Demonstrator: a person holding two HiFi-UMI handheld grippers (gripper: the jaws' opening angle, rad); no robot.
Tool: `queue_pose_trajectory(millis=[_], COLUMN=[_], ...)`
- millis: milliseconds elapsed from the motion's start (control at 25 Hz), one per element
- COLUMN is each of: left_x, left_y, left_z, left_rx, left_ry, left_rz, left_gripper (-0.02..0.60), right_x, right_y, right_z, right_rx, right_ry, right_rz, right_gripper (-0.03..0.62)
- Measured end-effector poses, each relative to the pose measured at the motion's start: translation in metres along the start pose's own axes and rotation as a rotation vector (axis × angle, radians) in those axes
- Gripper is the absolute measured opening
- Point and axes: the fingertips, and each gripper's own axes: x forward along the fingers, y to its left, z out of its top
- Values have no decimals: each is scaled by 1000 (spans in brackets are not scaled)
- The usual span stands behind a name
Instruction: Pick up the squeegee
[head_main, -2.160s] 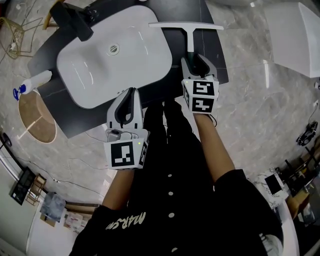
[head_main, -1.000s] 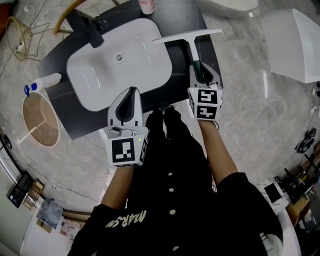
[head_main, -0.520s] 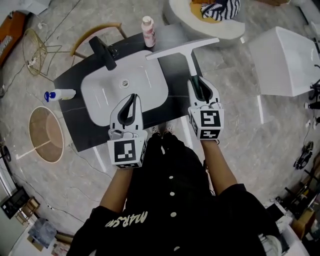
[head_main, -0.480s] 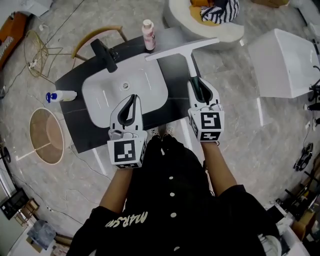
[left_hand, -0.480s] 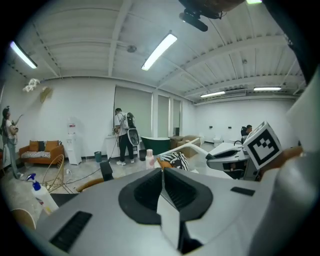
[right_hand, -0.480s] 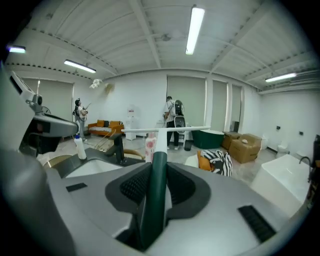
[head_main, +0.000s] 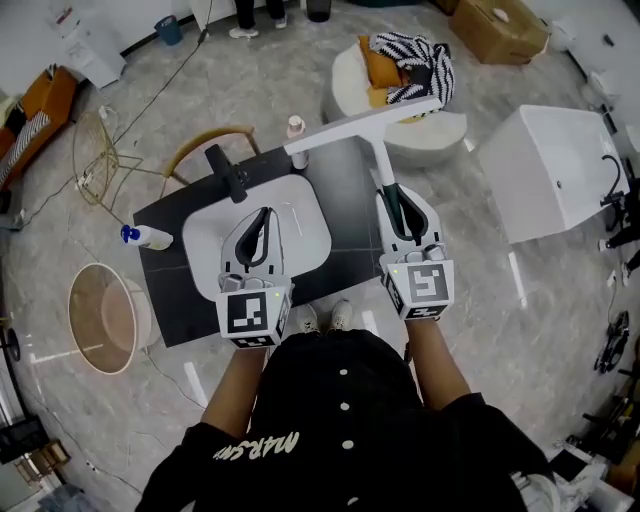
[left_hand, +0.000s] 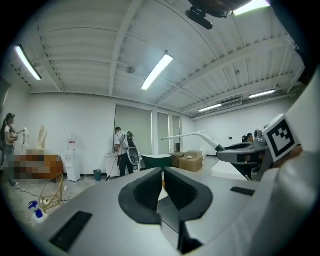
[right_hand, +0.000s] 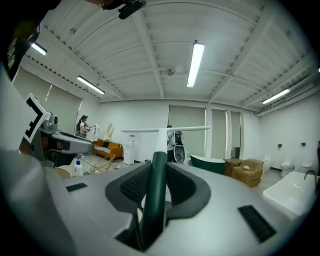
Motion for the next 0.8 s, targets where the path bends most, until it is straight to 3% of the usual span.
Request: queue_pose_trajectory(millis=[280,520,800], left_x=[5,-2,0], left_y=[7,3,4], left_z=[44,53,52], left_rx=[41,30,32], left_ry=[-107,-128,-130], left_rz=[17,17,23], left_gripper=[21,21,21], right_x=[-10,-26,-23], right_y=[-14,-10,-12], right_z=[49,65,67], right_rx=[-6,-47,-11], right_ry=[-153,-206,-237], right_rz=[-8,-12,-11], right_gripper=[89,89,89])
